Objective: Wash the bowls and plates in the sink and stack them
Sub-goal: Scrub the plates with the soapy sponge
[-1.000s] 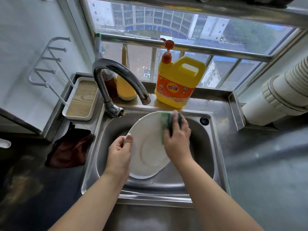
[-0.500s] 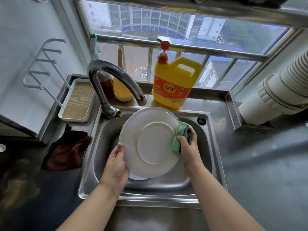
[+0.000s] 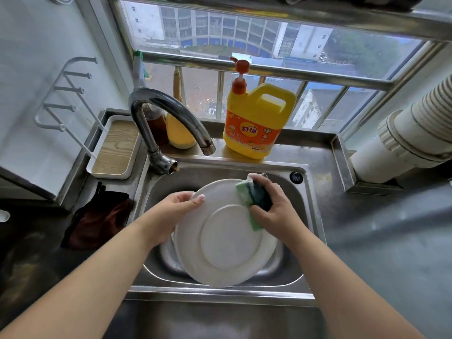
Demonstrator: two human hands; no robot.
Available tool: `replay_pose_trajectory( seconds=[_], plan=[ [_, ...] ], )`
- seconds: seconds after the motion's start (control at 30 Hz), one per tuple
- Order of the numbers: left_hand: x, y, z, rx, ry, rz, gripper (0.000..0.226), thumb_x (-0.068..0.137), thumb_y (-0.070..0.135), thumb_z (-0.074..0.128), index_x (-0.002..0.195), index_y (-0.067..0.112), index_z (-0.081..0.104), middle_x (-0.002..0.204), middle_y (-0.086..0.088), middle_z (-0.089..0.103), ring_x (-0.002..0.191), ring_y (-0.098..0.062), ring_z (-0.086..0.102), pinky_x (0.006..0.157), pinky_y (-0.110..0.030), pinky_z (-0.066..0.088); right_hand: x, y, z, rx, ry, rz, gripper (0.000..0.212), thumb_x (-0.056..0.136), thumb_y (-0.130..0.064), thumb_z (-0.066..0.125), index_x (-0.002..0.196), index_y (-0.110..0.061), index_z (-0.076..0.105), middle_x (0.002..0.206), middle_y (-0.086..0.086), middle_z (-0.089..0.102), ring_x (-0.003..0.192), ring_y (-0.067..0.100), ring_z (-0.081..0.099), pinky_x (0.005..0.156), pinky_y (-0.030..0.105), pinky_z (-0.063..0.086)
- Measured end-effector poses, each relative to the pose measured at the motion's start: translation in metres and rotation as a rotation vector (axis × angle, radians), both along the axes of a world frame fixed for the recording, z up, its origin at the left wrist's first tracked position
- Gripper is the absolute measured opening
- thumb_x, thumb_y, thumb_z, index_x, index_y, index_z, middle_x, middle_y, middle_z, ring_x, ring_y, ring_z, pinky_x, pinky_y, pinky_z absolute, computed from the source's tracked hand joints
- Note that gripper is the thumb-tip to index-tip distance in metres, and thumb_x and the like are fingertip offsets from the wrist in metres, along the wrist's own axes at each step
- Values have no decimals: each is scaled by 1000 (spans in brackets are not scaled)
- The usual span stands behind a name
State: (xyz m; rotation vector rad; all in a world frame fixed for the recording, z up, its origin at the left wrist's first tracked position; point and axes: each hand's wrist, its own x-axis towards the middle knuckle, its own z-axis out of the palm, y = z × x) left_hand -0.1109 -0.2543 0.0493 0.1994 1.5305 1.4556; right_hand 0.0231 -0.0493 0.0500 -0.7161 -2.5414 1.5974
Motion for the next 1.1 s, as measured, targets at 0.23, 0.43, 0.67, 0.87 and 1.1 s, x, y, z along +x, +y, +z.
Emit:
replay_pose_trajectory(
  seconds=[0.23, 0.43, 0.67, 0.87, 1.1],
  plan=[
    [29, 34, 6, 13, 193, 135, 30, 98, 20, 50, 90, -8, 58, 78, -16, 54, 65, -20, 48, 55, -26, 41, -18, -43, 2, 406, -62, -77, 65, 87, -60, 32, 148, -46, 11, 147, -7, 9, 134, 11, 5, 115, 38, 9],
    [46, 29, 5, 103, 92, 321, 26, 100, 18, 44, 82, 6, 61, 64, 0, 63, 55, -10, 56, 50, -20, 47, -29, -17, 0, 438, -167, -176, 63, 90, -59, 30, 149, -41, 16, 150, 0, 23, 133, 22, 16, 110, 40, 14],
    [50, 31, 7, 134, 82, 335, 23, 99, 16, 44, 86, 6, 61, 65, -1, 66, 56, -9, 59, 51, -20, 49, -32, -49, 8, 488, -60, -82, 62, 96, -51, 35, 151, -37, 11, 153, 2, 17, 134, 22, 12, 114, 39, 15],
    [48, 24, 7, 134, 48, 395, 25, 99, 18, 45, 84, 7, 62, 65, -1, 65, 56, -10, 59, 50, -21, 49, -38, -30, 1, 387, -85, -135, 60, 97, -46, 41, 151, -35, 15, 150, 4, 24, 132, 22, 18, 111, 40, 22],
    [48, 26, 7, 125, 158, 310, 24, 98, 19, 46, 86, 7, 63, 69, -3, 63, 60, -12, 56, 53, -22, 48, -35, -51, 7, 439, -50, -176, 63, 97, -45, 41, 151, -30, 15, 149, 11, 26, 132, 27, 23, 110, 43, 28]
  ],
)
